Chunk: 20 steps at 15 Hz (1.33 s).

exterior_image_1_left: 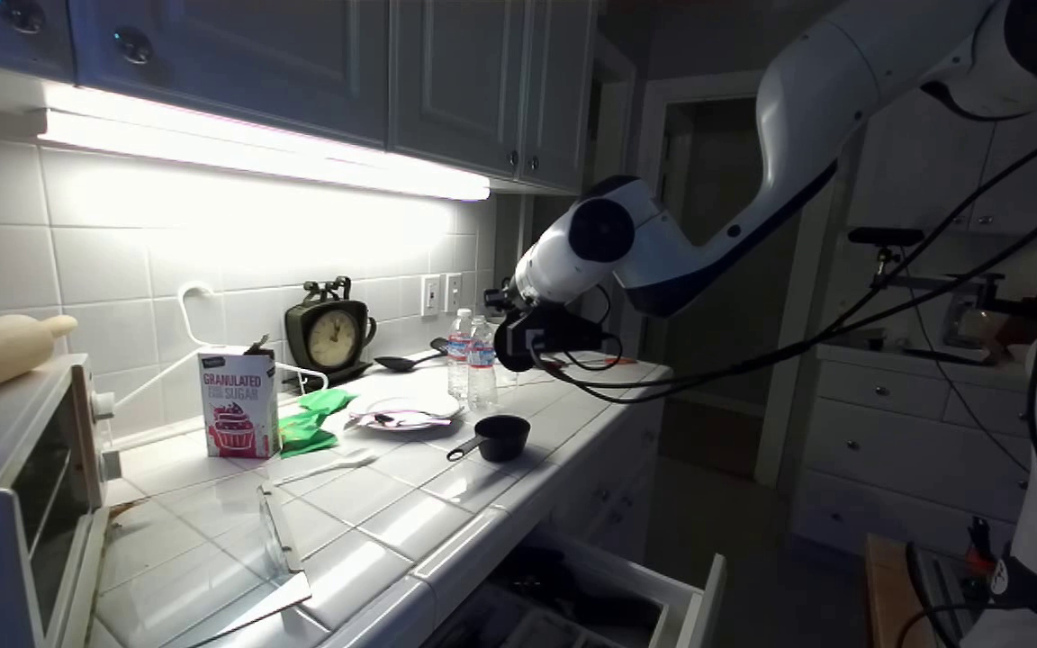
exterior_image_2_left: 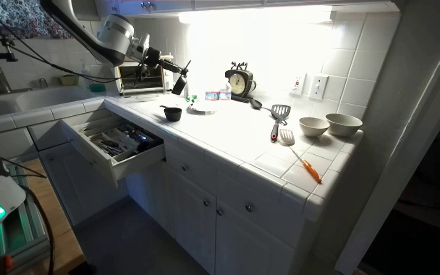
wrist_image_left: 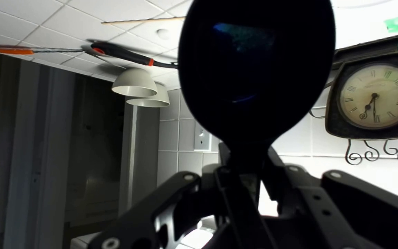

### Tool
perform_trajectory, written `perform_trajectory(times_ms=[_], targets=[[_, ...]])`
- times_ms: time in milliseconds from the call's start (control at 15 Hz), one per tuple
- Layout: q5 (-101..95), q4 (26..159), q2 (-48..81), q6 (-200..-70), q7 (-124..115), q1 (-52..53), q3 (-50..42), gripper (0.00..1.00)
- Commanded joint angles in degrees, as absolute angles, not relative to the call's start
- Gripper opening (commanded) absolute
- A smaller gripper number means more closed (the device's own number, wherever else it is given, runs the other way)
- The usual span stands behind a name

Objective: Move the objects from the black scop on the right into the scoop on the left

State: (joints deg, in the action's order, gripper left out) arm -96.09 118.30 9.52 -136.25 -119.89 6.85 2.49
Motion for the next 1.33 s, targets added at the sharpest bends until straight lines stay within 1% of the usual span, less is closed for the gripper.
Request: perform_trajectory(times_ms=[0,1267], targets=[[-99.4,120.4,7.6,-134.8,-122.7,6.3,3.6,0.06],[-103.1,121.0,7.4,-133.4,-123.8,6.4,4.8,0.06]])
